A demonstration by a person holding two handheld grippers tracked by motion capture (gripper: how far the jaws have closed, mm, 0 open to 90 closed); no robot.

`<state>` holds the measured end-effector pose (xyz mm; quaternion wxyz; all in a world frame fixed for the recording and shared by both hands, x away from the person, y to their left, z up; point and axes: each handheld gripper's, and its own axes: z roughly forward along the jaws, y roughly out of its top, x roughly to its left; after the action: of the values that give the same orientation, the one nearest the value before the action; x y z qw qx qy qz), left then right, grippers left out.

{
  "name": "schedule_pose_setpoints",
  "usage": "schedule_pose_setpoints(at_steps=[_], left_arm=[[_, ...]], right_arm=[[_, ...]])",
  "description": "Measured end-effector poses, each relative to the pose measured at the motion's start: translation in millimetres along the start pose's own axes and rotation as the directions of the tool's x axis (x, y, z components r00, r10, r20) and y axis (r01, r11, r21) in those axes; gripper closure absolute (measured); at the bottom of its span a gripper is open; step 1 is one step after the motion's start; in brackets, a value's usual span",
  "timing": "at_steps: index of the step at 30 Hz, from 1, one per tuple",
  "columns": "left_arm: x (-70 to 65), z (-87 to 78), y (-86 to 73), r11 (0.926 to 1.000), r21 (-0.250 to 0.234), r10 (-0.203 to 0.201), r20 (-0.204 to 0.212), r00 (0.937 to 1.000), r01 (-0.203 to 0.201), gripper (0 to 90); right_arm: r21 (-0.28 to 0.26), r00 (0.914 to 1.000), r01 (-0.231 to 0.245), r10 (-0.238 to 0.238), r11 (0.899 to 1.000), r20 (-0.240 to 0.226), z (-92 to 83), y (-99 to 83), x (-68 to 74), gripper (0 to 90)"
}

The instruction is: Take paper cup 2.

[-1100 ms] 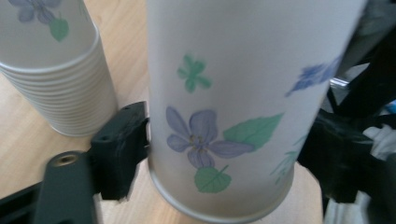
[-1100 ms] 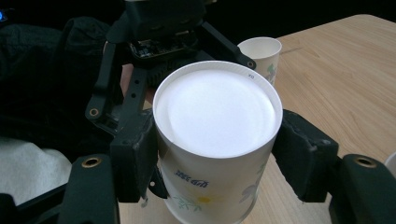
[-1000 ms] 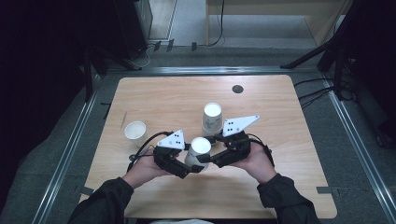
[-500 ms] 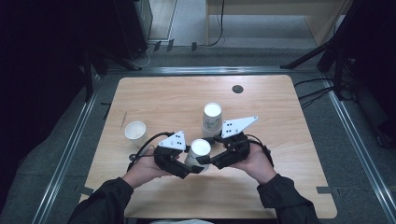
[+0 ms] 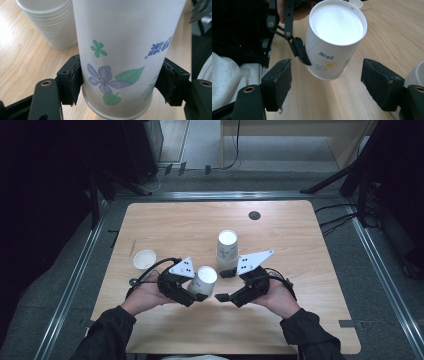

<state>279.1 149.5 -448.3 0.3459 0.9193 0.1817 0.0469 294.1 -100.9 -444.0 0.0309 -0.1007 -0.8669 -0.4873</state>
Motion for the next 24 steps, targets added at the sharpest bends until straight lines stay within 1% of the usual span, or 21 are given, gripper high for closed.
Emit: schedule_pose_setpoints(at_steps=[2, 4, 6, 7, 9, 10, 11, 12, 13, 14, 15, 16, 18, 19, 24], left_arm=[[1.3, 0.4, -0.6, 0.9993, 0.035, 0.01, 0.002, 0.9999, -0.01, 29.4], [1.9, 1.3, -0.9, 0.9978, 0.064, 0.019, 0.002, 0.9998, -0.019, 29.4], [1.9, 2.8, -0.8, 0.995, 0.097, 0.026, 0.006, 0.9996, -0.027, 29.4], [2.1, 3.9, -0.3, 0.9926, 0.117, 0.029, 0.014, 0.9995, -0.031, 29.4], [1.1, 6.1, 0.3, 0.9896, 0.14, 0.033, 0.019, 0.9993, -0.035, 29.4], [0.6, 7.8, 0.6, 0.9878, 0.152, 0.033, 0.028, 0.9991, -0.037, 29.4], [0.0, 9.7, 0.9, 0.9847, 0.169, 0.038, 0.035, 0.9986, -0.044, 29.4], [-1.5, 12.2, 1.4, 0.98, 0.191, 0.05, 0.038, 0.998, -0.057, 29.4], [-2.6, 14.2, 1.6, 0.9766, 0.203, 0.064, 0.041, 0.9971, -0.071, 29.3], [-3.6, 15.6, 1.8, 0.9744, 0.212, 0.067, 0.05, 0.9965, -0.076, 29.4], [-5.1, 17.2, 2.3, 0.971, 0.222, 0.078, 0.058, 0.9953, -0.089, 29.3], [-7.3, 19.1, 3.0, 0.9675, 0.23, 0.093, 0.06, 0.9938, -0.105, 29.3], [-10.3, 21.5, 4.0, 0.9632, 0.241, 0.104, 0.073, 0.9919, -0.118, 29.2], [-12.1, 23.3, 5.2, 0.9593, 0.252, 0.113, 0.075, 0.9908, -0.128, 29.1], [-18.8, 30.8, 9.1, 0.9459, 0.279, 0.147, 0.091, 0.985, -0.167, 28.7]], right_arm=[[0.01, 1.0, 0.006, -0.006, 1.0, -0.001, 3.4, -0.1, 1.1, 24.8], [0.035, 0.9999, 0.015, -0.015, 0.999, 0.003, 7.0, -2.1, 0.9, 24.8], [0.048, 0.9998, 0.016, -0.016, 0.999, 0.007, 9.8, -4.3, -0.3, 24.8], [0.052, 0.9999, 0.014, -0.015, 0.999, 0.004, 11.2, -5.5, -1.1, 24.8], [0.06, 0.9999, 0.012, -0.012, 0.998, 0.003, 14.0, -7.1, -2.5, 24.8], [0.063, 0.9999, 0.01, -0.01, 0.998, 0.004, 15.3, -7.5, -3.0, 24.8], [0.066, 0.9999, 0.013, -0.013, 0.998, 0.001, 16.6, -7.8, -3.8, 24.8], [0.067, 0.9999, 0.011, -0.011, 0.998, 0.0, 17.8, -8.1, -4.4, 24.8], [0.072, 0.9999, 0.009, -0.009, 0.997, -0.006, 19.2, -8.3, -5.1, 24.8], [0.076, 0.9999, 0.01, -0.01, 0.997, -0.007, 20.5, -8.6, -5.5, 24.8], [0.081, 0.9999, 0.012, -0.011, 0.997, -0.011, 21.2, -8.9, -5.8, 24.8], [0.086, 0.9998, 0.012, -0.011, 0.996, -0.014, 22.4, -9.3, -6.1, 24.8], [0.094, 0.9996, 0.018, -0.016, 0.995, -0.024, 24.7, -9.9, -5.8, 25.0], [0.096, 0.9993, 0.023, -0.02, 0.995, -0.03, 26.0, -10.0, -5.7, 25.1], [0.117, 0.9977, 0.038, -0.031, 0.992, -0.061, 33.2, -9.6, -2.3, 25.4]])
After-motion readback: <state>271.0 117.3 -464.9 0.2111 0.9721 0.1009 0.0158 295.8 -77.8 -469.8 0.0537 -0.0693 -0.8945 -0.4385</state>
